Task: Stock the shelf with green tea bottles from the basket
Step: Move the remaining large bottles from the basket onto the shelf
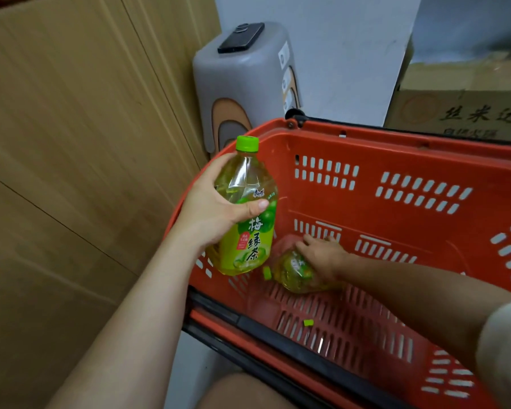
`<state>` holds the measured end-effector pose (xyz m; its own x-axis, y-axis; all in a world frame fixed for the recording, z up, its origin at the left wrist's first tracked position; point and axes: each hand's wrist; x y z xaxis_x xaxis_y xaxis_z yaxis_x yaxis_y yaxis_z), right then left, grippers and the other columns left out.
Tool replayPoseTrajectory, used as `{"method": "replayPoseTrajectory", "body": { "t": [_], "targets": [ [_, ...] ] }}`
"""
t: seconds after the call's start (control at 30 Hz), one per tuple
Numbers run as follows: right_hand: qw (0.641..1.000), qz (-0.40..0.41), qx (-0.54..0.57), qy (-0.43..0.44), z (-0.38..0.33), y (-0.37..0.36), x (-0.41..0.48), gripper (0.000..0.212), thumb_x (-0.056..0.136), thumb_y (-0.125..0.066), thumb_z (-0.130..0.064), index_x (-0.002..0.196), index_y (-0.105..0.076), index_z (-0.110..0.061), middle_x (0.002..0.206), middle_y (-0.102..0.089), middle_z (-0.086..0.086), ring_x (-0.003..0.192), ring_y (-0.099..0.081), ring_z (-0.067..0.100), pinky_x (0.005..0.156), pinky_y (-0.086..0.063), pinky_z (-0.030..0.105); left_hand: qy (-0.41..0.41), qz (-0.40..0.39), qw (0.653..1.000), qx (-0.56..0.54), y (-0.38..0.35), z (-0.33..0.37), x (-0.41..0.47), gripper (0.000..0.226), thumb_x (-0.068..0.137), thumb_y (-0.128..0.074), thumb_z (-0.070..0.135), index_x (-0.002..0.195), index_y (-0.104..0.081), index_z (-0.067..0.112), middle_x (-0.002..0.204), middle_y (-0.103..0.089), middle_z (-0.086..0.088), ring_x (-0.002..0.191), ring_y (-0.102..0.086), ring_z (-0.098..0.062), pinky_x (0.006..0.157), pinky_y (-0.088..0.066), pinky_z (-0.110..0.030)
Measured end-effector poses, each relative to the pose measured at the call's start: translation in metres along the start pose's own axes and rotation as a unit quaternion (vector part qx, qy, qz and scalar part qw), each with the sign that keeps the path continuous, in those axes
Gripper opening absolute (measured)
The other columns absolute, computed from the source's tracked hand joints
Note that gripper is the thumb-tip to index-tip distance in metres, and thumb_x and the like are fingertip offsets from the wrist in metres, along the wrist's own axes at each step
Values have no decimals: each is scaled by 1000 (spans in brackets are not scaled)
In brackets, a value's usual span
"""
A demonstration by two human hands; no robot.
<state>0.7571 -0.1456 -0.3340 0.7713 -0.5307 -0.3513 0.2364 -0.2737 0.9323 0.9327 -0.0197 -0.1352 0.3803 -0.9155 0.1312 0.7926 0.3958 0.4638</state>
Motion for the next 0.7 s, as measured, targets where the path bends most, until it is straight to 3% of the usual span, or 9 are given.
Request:
{"method": "replayPoseTrajectory", "body": {
  "t": [0.07, 0.23, 0.33, 0.4, 0.47, 0.53, 0.6, 0.7],
  "targets": [
    [994, -2, 96, -52, 10, 8, -12, 103, 60, -78, -56, 139, -29, -12, 132, -41, 10, 120, -48, 30, 94, -42, 38, -3, 5, 1000, -17, 2, 1, 0, 81, 56, -90, 26, 124, -50, 41, 121, -60, 15, 113, -56, -1, 89, -41, -12],
    [945, 20, 301, -124, 20, 54, -33, 117, 51, -80, -66, 140, -29, -10, 136, -43, 10, 121, -46, 25, 99, -45, 35, -2, 15, 997, -69, 2, 7, 0, 83, 52, -90, 26, 123, -50, 41, 119, -64, 11, 110, -60, -3, 90, -46, -19],
    [895, 31, 429, -122, 23, 97, -49, 124, 40, -83, -66, 139, -32, -10, 132, -52, 7, 116, -55, 22, 98, -50, 38, -15, 44, 993, -112, 4, 12, -3, 79, 49, -92, 24, 115, -54, 42, 111, -69, 7, 102, -66, -7, 86, -52, -23],
    [865, 57, 488, -104, 22, 125, -61, 119, 45, -87, -57, 141, -34, -11, 129, -58, 7, 112, -60, 22, 97, -50, 37, -15, 74, 985, -157, 8, 16, -4, 70, 53, -90, 22, 113, -58, 40, 101, -73, 6, 94, -69, -9, 77, -54, -23],
    [814, 94, 567, -78, 17, 151, -72, 116, 42, -89, -53, 138, -40, -10, 122, -65, 10, 105, -66, 25, 96, -51, 41, -5, 109, 971, -211, 11, 24, -6, 67, 54, -89, 20, 114, -61, 34, 95, -75, 7, 88, -71, -10, 72, -54, -23],
    [750, 118, 649, -46, 6, 175, -83, 100, 45, -87, -50, 129, -51, -8, 111, -71, 13, 98, -70, 29, 93, -53, 46, 3, 148, 953, -263, 13, 34, -8, 69, 56, -88, 19, 119, -61, 26, 95, -75, 3, 87, -71, -14, 71, -55, -26],
    [689, 126, 714, -6, -8, 202, -95, 66, 62, -77, -40, 116, -61, -7, 100, -74, 14, 88, -72, 28, 80, -58, 41, 6, 176, 933, -313, 18, 44, -11, 74, 56, -88, 17, 124, -59, 18, 98, -75, -4, 86, -71, -19, 70, -56, -28],
    [642, 134, 754, 29, -33, 241, -110, 44, 70, -72, -37, 104, -67, -9, 91, -76, 12, 78, -74, 25, 65, -58, 33, -18, 192, 925, -326, 39, 64, -17, 74, 57, -87, 20, 125, -58, 17, 98, -75, -6, 85, -71, -22, 70, -56, -31]
  ]
}}
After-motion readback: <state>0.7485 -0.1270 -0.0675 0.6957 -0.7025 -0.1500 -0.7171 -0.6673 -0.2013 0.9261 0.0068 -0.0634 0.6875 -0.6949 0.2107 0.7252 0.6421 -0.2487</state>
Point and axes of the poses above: each hand's wrist, its own x-axis towards the middle knuckle, its own y-axis out of the back of the hand, z = x × y
